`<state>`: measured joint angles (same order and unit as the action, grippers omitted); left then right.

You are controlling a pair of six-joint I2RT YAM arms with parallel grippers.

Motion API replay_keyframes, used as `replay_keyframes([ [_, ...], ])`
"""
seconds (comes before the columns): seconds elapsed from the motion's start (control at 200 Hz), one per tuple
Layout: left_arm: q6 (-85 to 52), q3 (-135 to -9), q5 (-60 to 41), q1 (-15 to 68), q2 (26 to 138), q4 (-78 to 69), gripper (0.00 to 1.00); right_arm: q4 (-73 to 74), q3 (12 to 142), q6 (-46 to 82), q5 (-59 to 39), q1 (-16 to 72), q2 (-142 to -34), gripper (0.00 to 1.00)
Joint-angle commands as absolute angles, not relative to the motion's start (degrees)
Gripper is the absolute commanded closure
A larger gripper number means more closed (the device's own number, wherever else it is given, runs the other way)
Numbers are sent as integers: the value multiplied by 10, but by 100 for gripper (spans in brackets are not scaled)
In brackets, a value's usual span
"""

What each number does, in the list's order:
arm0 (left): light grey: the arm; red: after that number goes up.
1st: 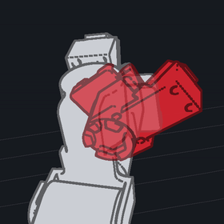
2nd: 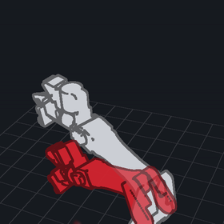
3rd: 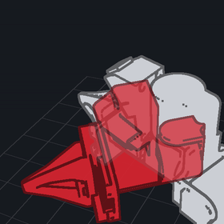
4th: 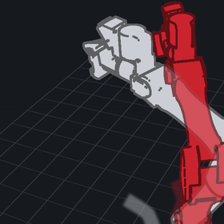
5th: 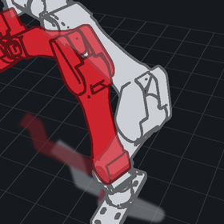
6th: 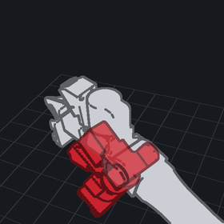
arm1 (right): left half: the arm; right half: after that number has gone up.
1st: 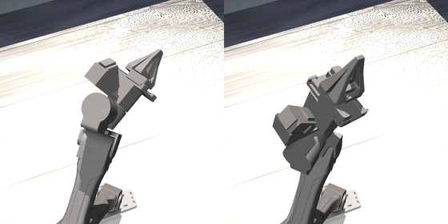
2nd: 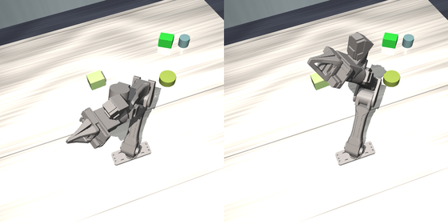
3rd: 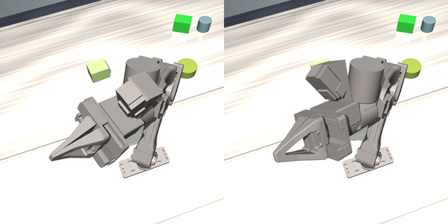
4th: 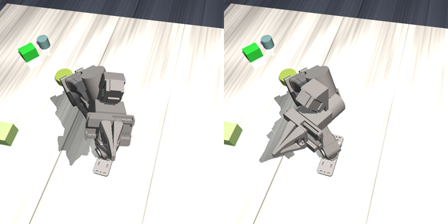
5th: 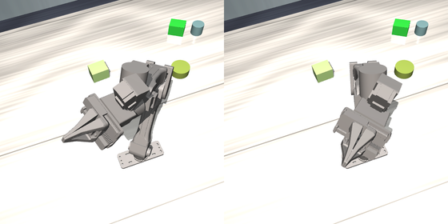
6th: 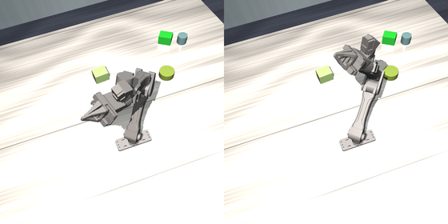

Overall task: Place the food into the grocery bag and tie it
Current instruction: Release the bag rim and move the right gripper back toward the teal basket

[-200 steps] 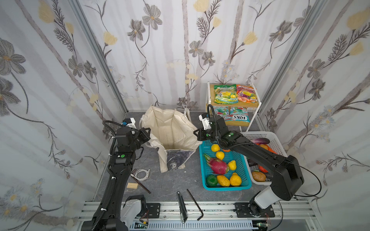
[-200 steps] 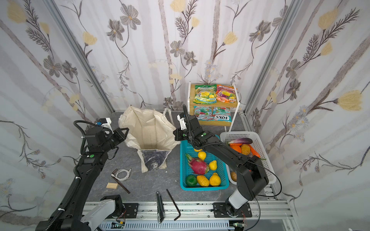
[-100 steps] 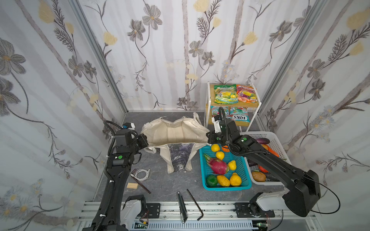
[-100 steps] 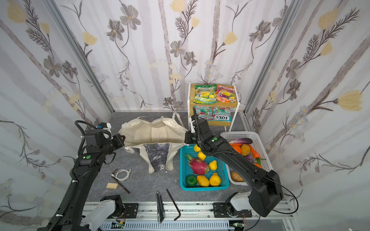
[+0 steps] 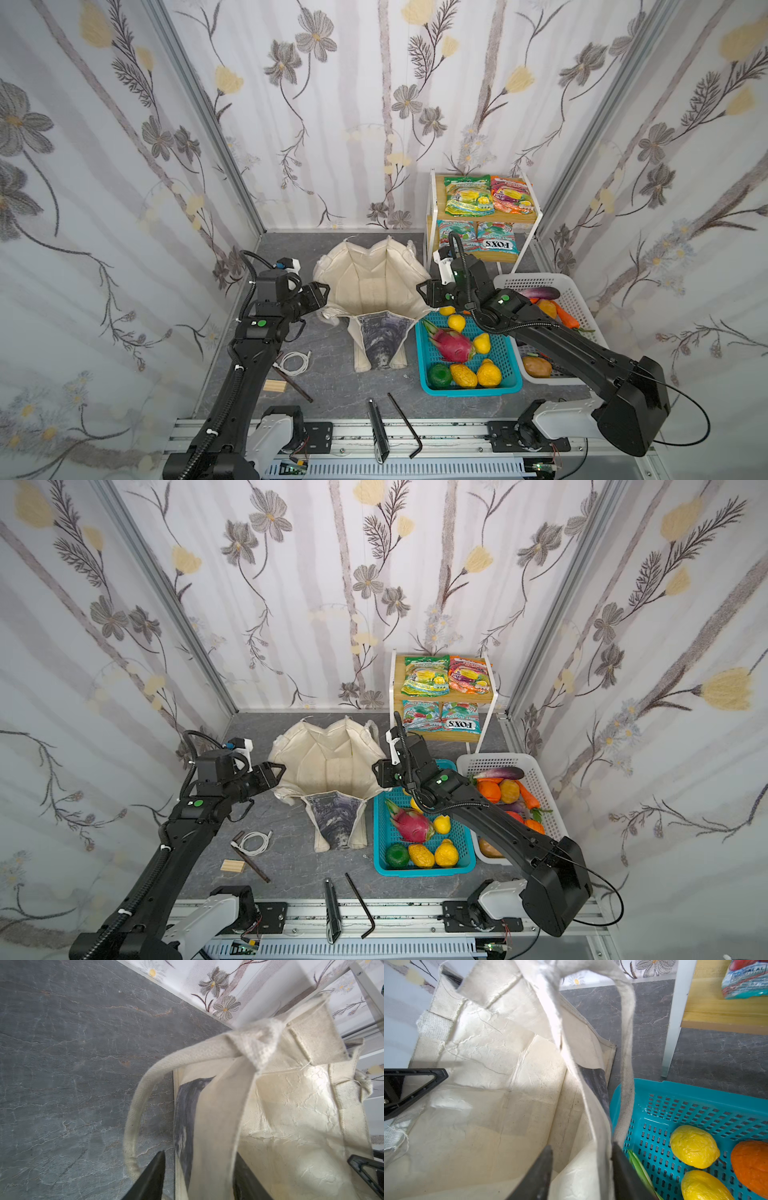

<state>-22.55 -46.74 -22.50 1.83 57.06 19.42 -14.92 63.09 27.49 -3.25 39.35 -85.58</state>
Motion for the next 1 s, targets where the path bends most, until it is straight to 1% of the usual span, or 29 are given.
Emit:
replay_keyframes([
  [0.0, -236, -463, -219, 19, 572, 163, 46, -117, 634, 252, -31, 394, -841, 16],
  [0.015, -236, -464, -219, 19, 573, 162, 46, -116, 634, 247, -31, 393, -838, 5],
  [0.02, -236, -464, -219, 19, 573, 162, 46, -116, 634, 246, -31, 393, -837, 3],
  [0.035, -236, -464, -219, 18, 573, 161, 46, -116, 635, 242, -29, 394, -834, 1],
  [0.13, -228, -472, -225, 18, 574, 158, 46, -103, 629, 230, 6, 394, -802, 0],
  [0.225, -216, -479, -225, 18, 579, 158, 55, -81, 622, 237, 96, 394, -758, 0],
  [0.31, -221, -478, -232, 19, 587, 156, 56, -69, 616, 241, 165, 393, -719, 0],
  [0.355, -225, -477, -237, 19, 591, 155, 57, -66, 611, 240, 185, 392, -698, 0],
  [0.465, -225, -470, -239, 18, 592, 150, 63, -61, 593, 201, 177, 382, -644, 0],
  [0.585, -216, -466, -240, 19, 591, 149, 61, -47, 549, 205, 146, 363, -588, 0],
  [0.68, -218, -465, -242, 18, 592, 148, 61, -43, 495, 264, 168, 352, -543, 0],
  [0.734, -218, -464, -244, 18, 592, 147, 60, -42, 465, 320, 153, 333, -522, 0],
  [0.804, -218, -461, -245, 18, 590, 146, 60, -41, 437, 351, 114, 305, -513, 0],
  [0.924, -216, -455, -246, 18, 588, 145, 60, -48, 402, 368, 123, 296, -520, 0],
  [0.999, -216, -454, -246, 18, 588, 144, 60, -48, 390, 393, 98, 288, -537, 0],
])
